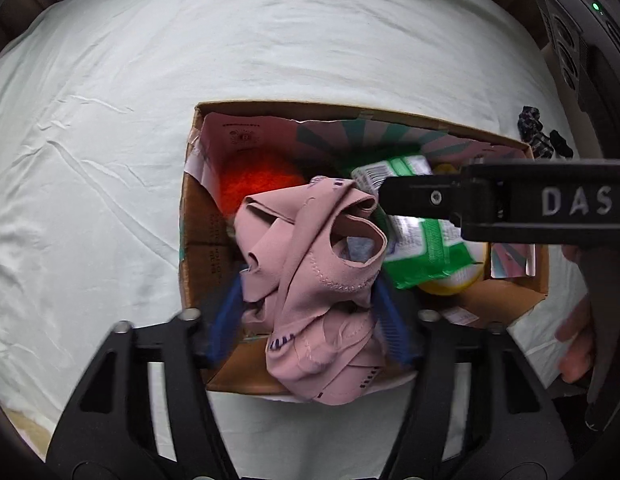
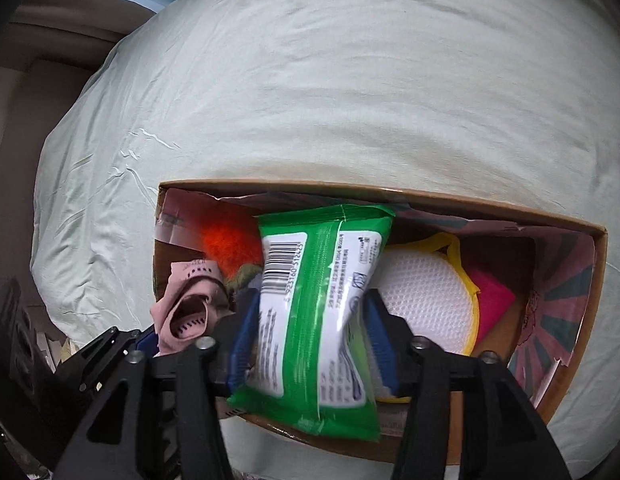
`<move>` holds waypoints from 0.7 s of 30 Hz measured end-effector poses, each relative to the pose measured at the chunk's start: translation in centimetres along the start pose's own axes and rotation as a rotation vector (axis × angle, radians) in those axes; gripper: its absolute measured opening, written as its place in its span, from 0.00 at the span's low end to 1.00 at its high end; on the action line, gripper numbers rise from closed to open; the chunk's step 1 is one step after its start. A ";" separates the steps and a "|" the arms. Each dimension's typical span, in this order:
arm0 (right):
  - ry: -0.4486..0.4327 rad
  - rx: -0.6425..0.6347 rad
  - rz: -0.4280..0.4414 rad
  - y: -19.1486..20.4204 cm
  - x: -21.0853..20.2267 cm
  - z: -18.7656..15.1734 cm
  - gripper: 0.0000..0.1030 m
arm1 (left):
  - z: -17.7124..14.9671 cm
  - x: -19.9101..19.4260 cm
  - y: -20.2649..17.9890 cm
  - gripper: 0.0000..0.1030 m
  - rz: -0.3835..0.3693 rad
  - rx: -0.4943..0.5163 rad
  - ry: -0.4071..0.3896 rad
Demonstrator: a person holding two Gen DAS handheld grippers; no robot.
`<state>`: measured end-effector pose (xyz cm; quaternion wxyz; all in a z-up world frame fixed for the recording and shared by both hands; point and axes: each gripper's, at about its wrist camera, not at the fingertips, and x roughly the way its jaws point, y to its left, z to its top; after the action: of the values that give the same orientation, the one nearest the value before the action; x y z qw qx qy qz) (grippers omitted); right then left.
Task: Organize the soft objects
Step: 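Carry pink cloth and wipes packet into the box and open both tools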
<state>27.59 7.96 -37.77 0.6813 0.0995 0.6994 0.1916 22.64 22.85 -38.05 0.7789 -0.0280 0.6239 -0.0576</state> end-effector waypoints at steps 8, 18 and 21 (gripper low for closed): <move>-0.012 0.069 0.028 -1.0 -0.7 -0.3 1.00 | -1.3 -1.5 0.3 0.96 -0.007 -0.010 -0.019; -0.092 0.049 0.008 0.3 -3.5 -2.1 1.00 | -1.8 -4.2 1.0 0.96 0.023 -0.037 -0.047; -0.138 0.021 0.000 1.2 -5.4 -3.1 1.00 | -2.1 -5.9 1.3 0.96 -0.004 -0.067 -0.068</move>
<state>24.65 6.52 -32.37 0.7268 0.1197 0.6529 0.1767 19.39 24.91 -32.93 0.7980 -0.0573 0.5987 -0.0374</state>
